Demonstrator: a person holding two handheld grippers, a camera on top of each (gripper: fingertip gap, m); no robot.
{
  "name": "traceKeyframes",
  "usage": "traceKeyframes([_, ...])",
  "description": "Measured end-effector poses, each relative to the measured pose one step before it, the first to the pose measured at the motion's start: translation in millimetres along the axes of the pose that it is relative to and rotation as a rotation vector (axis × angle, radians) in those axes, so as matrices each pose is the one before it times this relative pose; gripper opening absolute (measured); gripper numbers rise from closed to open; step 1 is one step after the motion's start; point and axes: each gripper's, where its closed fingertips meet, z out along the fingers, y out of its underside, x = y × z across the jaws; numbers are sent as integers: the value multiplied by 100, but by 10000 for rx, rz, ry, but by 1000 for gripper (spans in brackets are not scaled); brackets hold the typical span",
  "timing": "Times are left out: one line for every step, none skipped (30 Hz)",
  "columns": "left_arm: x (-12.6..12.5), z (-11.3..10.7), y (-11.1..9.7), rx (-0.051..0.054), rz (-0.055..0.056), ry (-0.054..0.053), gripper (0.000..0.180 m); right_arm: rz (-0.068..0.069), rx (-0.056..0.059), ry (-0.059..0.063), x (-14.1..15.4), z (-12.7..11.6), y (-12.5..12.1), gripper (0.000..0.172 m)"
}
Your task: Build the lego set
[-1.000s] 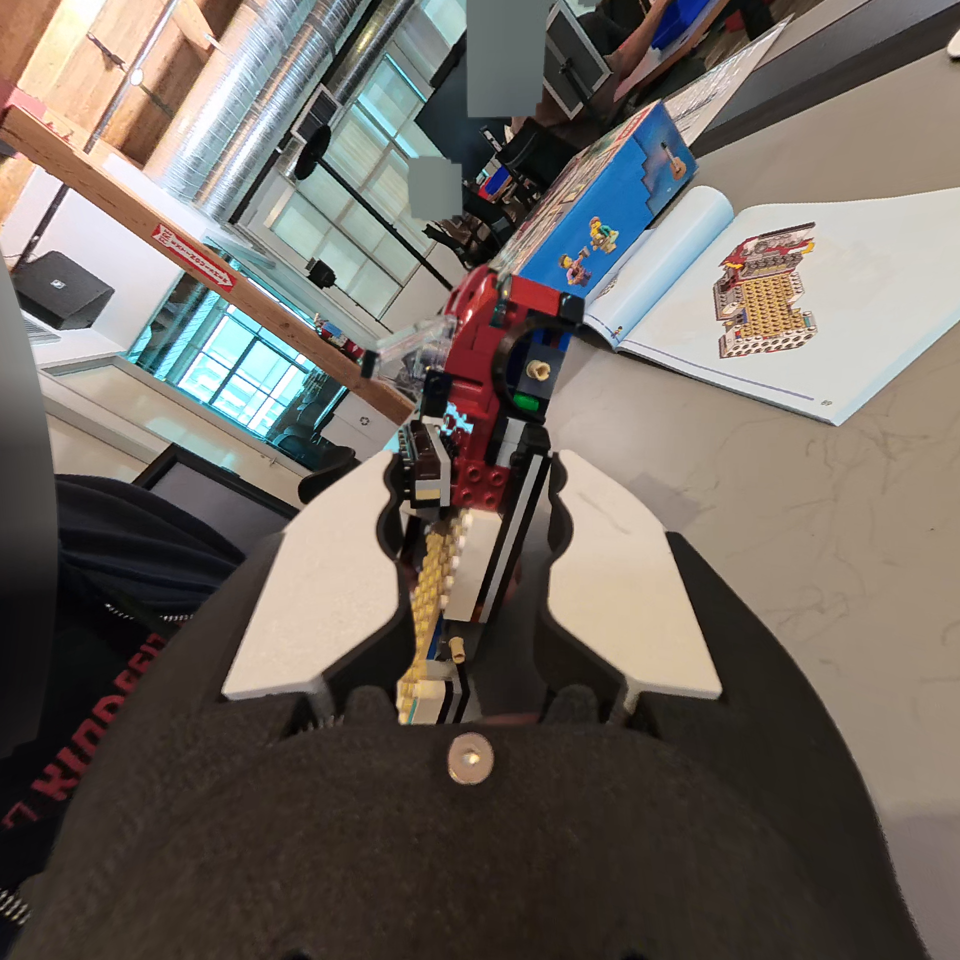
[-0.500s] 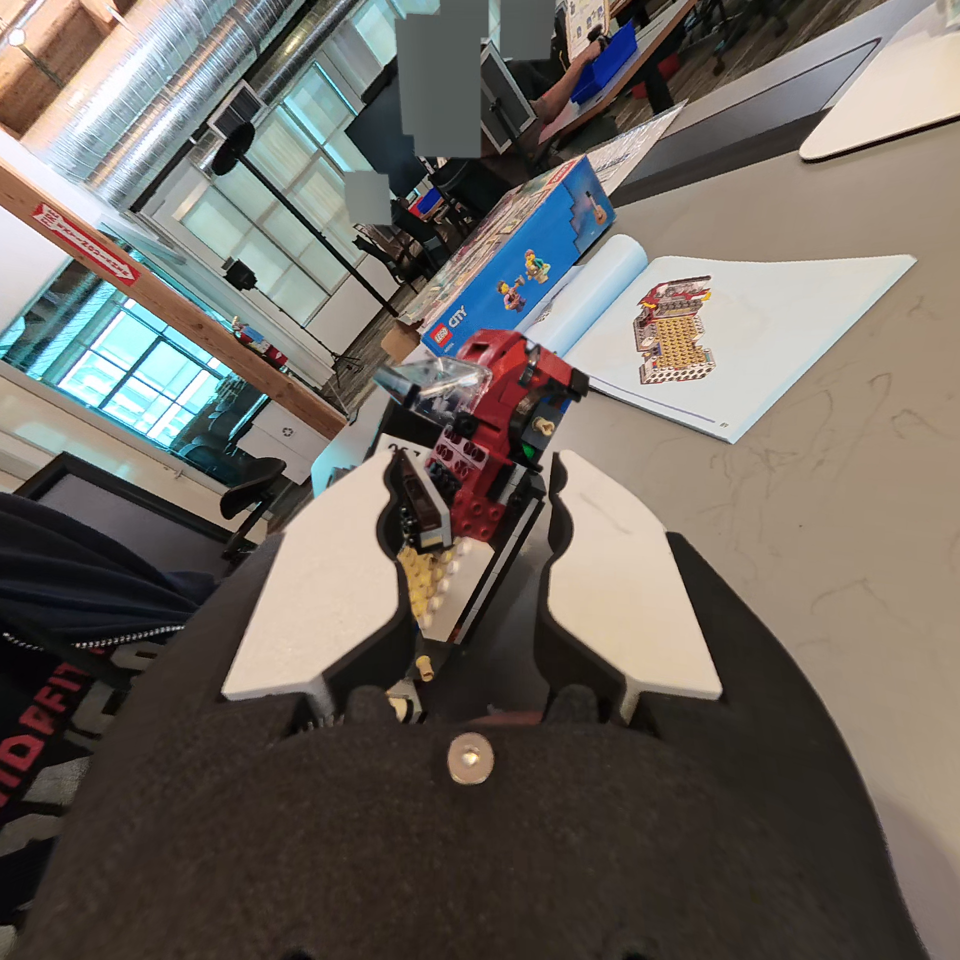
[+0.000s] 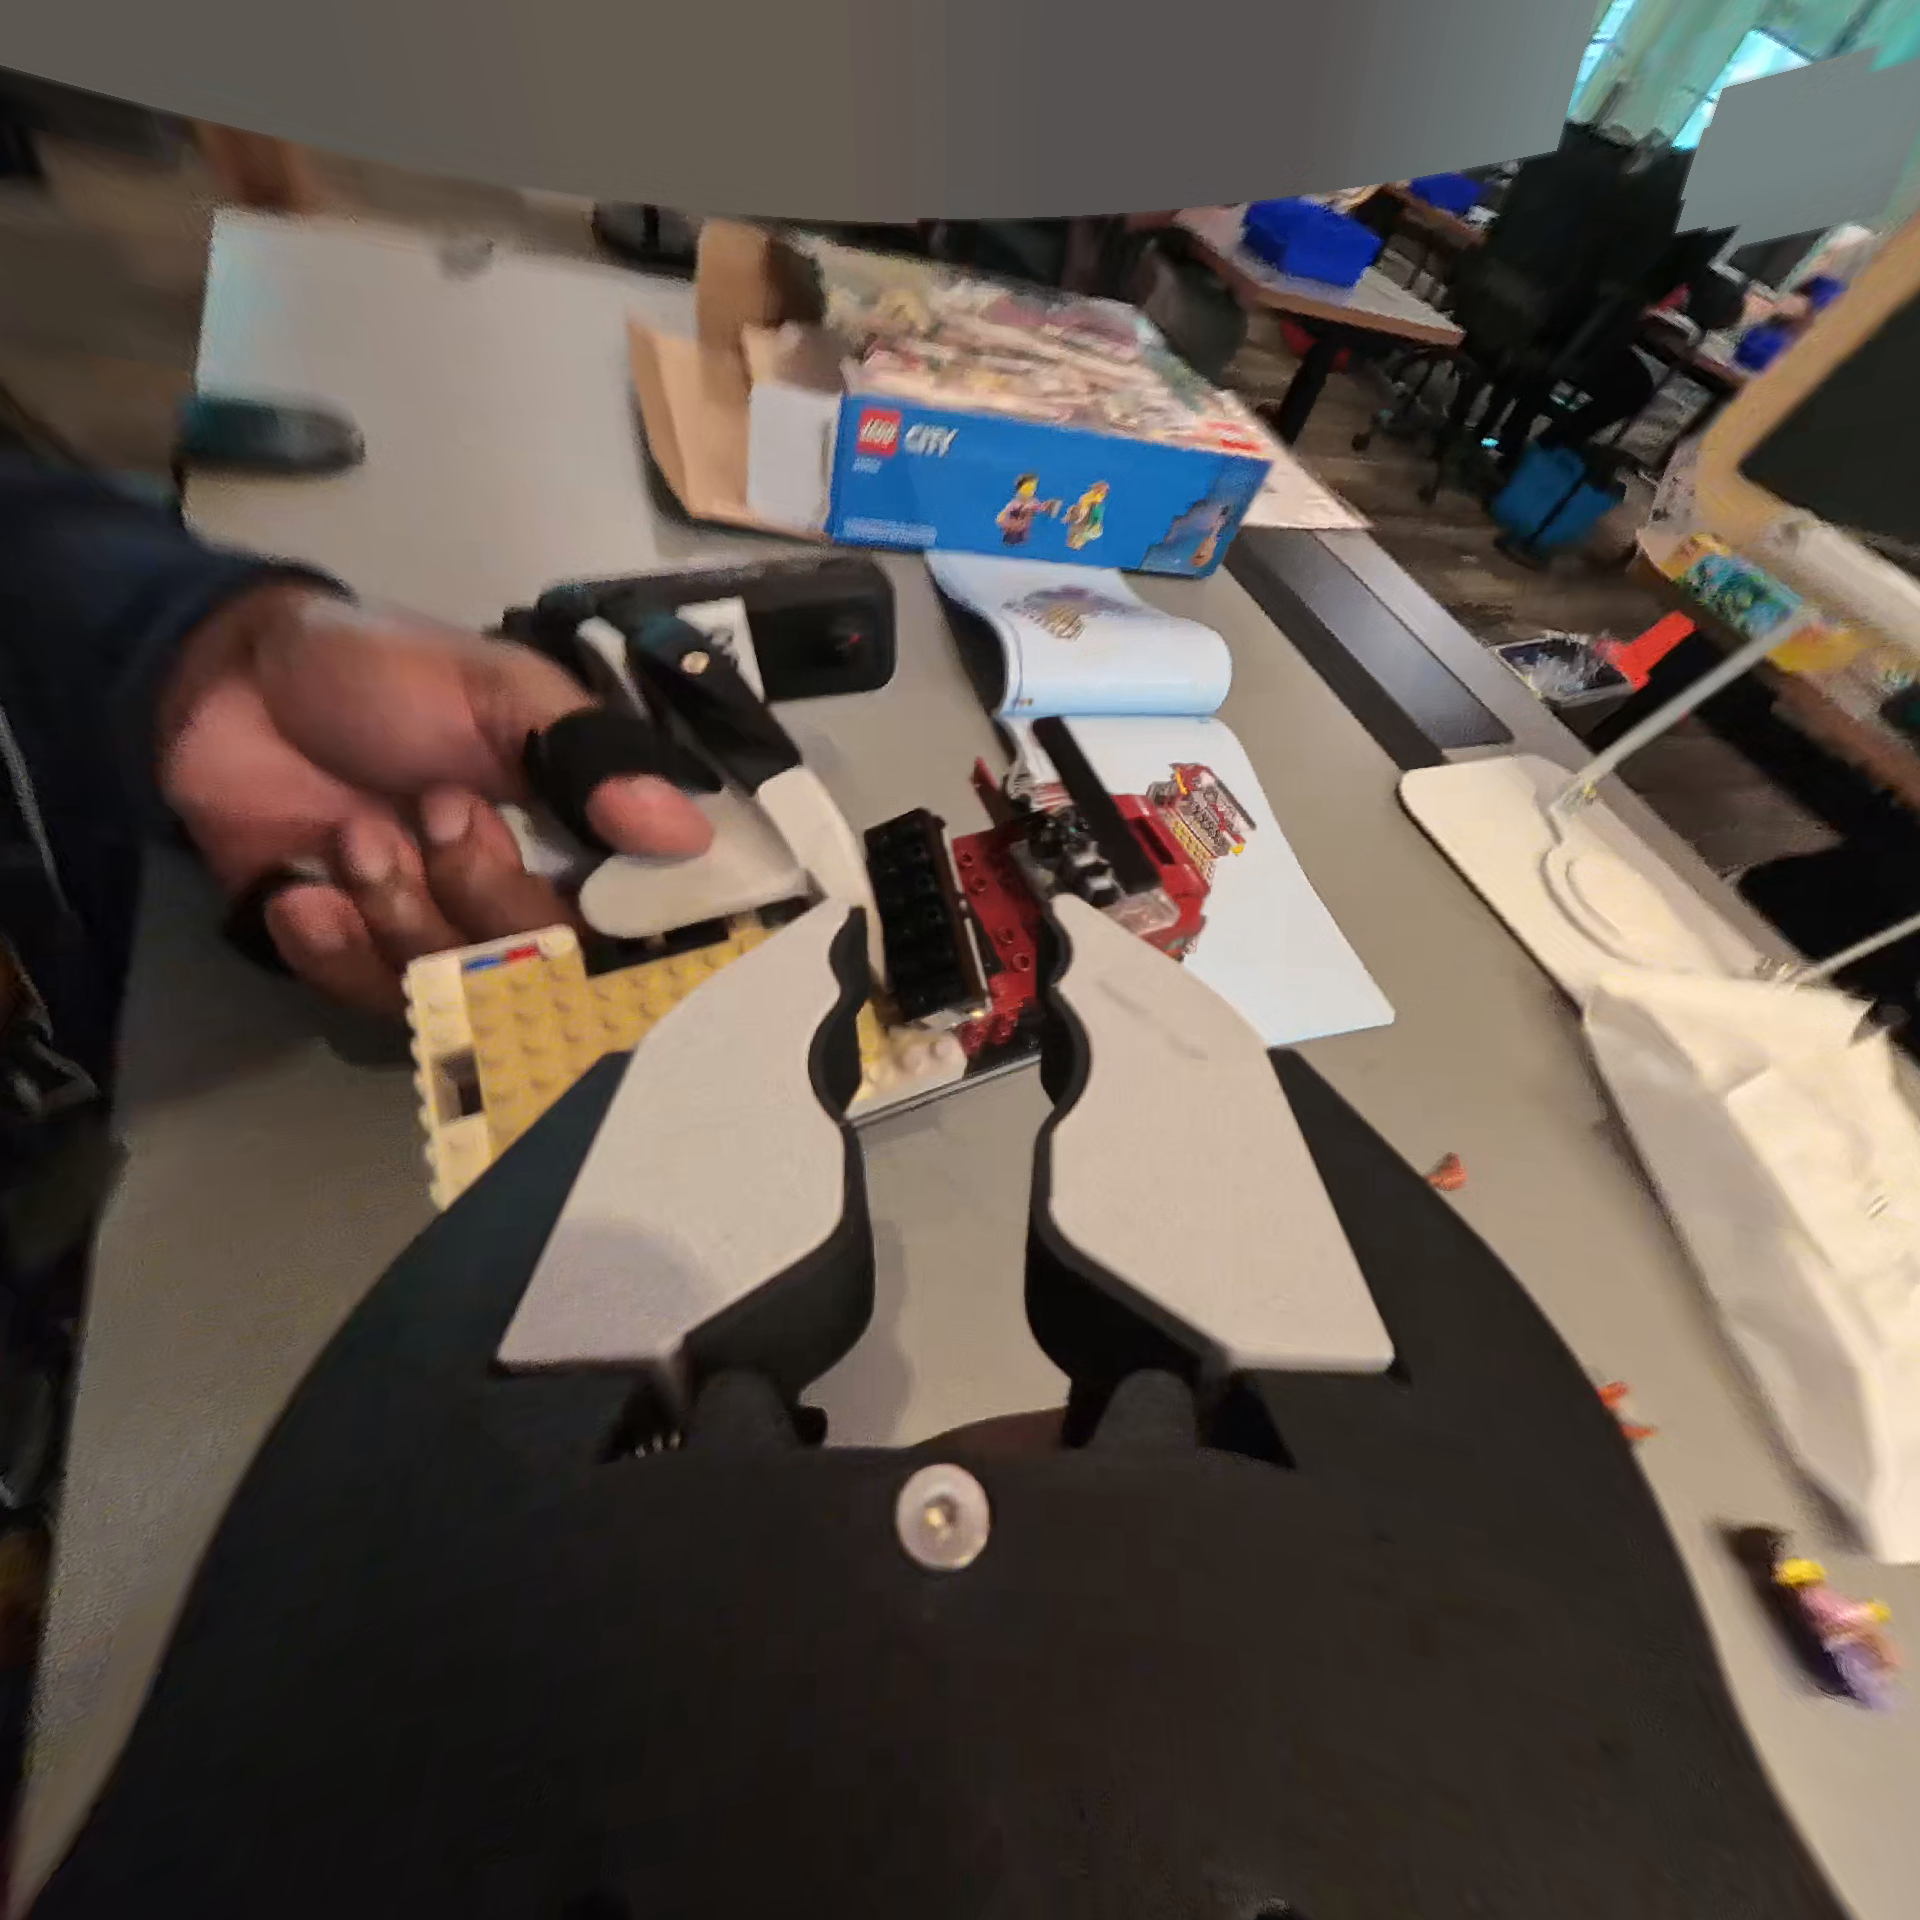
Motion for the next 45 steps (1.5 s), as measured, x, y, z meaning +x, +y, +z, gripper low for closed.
traceKeyframes([64,-33,15,13,37,-1,20,-613,-367,-178,-450,328,172,29])
traceKeyframes([48,-36,12,20,38,-7,20,-419,-312,-161,-328,363,206,27])
traceKeyframes([1,-49,26,17,30,-35,20,-302,-216,-170,-300,344,152,26])
traceKeyframes([-22,-58,33,16,38,-50,20,-233,-132,-156,-248,282,77,25])
traceKeyframes([-14,-67,35,24,46,-42,20,-175,-80,-96,-150,235,26,24])
traceKeyframes([18,-73,25,24,42,-27,20,-153,-82,-107,-168,192,40,23])
traceKeyframes([31,-76,37,8,48,-19,20,-127,-109,-147,-201,195,100,22])
traceKeyframes([22,-73,46,-10,60,-24,20,-69,-113,-36,-27,175,121,21])
traceKeyframes([18,-69,39,-12,98,-37,20,-37,-104,-13,45,142,126,21])
traceKeyframes([-44,-71,38,-15,119,-87,20,3,-80,-37,45,100,99,20])
traceKeyframes([-94,-74,20,-7,115,-120,20,37,-71,-58,56,74,75,20])
traceKeyframes([-40,-43,54,-24,79,-49,20,17,-49,-90,18,40,33,20])
traceKeyframes([16,-17,90,-44,30,-8,20,1,-63,-63,74,28,56,19])
traceKeyframes([27,14,137,-62,-1,21,21,-29,-66,-83,58,31,62,19])
traceKeyframes([30,40,129,-68,10,19,21,-36,-49,-122,1,7,32,18])
traceKeyframes([-21,37,110,-53,15,-11,21,-5,-40,-160,-59,12,-15,18])
traceKeyframes([-20,14,81,-35,5,-1,21,17,-35,-175,-74,8,-36,17])
traceKeyframes([-9,-3,33,-21,-5,6,21,3,-39,-125,-22,17,-27,17])
traceKeyframes([15,-18,-5,-5,-5,18,21,-27,-24,-51,70,11,-31,16])
traceKeyframes([32,-41,-26,8,-1,8,21,-16,-35,-37,70,23,-12,16])
traceKeyframes([11,-42,-27,3,18,-20,21,-7,-29,-104,-40,30,-30,16])
traceKeyframes([-28,-56,8,-15,44,-46,21,-1,-9,-93,-41,3,-70,16])
traceKeyframes([-18,-56,7,-15,43,-39,20,-2,16,-106,-76,-7,-102,16])
traceKeyframes([5,-54,17,-10,20,-29,21,18,40,-81,-38,-10,-150,16])
traceKeyframes([2,-44,31,-12,-3,-13,21,37,41,-27,79,-9,-152,16])
traceKeyframes([-25,-26,61,-34,-25,-28,21,28,41,-27,69,-8,-147,16])
traceKeyframes([-52,-27,76,-34,-16,-39,21,23,39,-36,42,15,-145,16])
traceKeyframes([-78,-20,72,-34,-13,-49,21,15,-3,-60,11,51,-93,17])
traceKeyframes([-72,-15,95,-35,-14,-49,21,19,-37,-77,-23,85,-47,18])
traceKeyframes([-66,-26,98,-41,-19,-38,21,15,-102,-111,-61,121,49,19])
traceKeyframes([-14,-25,71,-21,-21,1,21,-23,-127,-135,-129,148,109,19])
traceKeyframes([17,-27,48,-4,-44,12,21,-59,-106,-140,-156,133,86,19])
traceKeyframes([42,-22,24,2,-35,31,20,-65,-102,-86,-97,124,82,19])
traceKeyframes([23,-37,5,10,-34,18,20,-55,-68,-114,-123,88,26,19])
traceKeyframes([39,-37,-19,18,-6,24,20,-51,-70,-137,-149,91,39,18])
traceKeyframes([1,-48,-16,0,12,-15,20,-49,-65,-118,-130,90,19,17])
traceKeyframes([-25,-33,1,-9,26,-36,20,-56,-49,-50,-6,60,-8,17])
traceKeyframes([-27,-42,-7,0,20,-26,20,-65,-62,-67,-13,27,5,17])
traceKeyframes([17,-27,36,-17,-2,9,20,-47,-55,-90,-30,6,-14,17])
traceKeyframes([16,-16,52,-31,-14,19,20,-28,-65,-114,-59,-6,-6,17])
traceKeyframes([-4,-20,83,-35,2,-1,20,-51,-76,-121,-72,-19,19,17])
traceKeyframes([2,-14,72,-27,-1,3,20,-66,-56,-103,-56,-25,7,17])
traceKeyframes([21,-18,59,-12,-17,30,21,-47,-26,-69,-36,-14,-40,16])
traceKeyframes([31,-24,34,3,-48,53,20,-18,-24,-51,-18,11,-33,16])
traceKeyframes([-6,-34,3,10,-58,45,21,-2,-17,-7,51,7,-24,16])
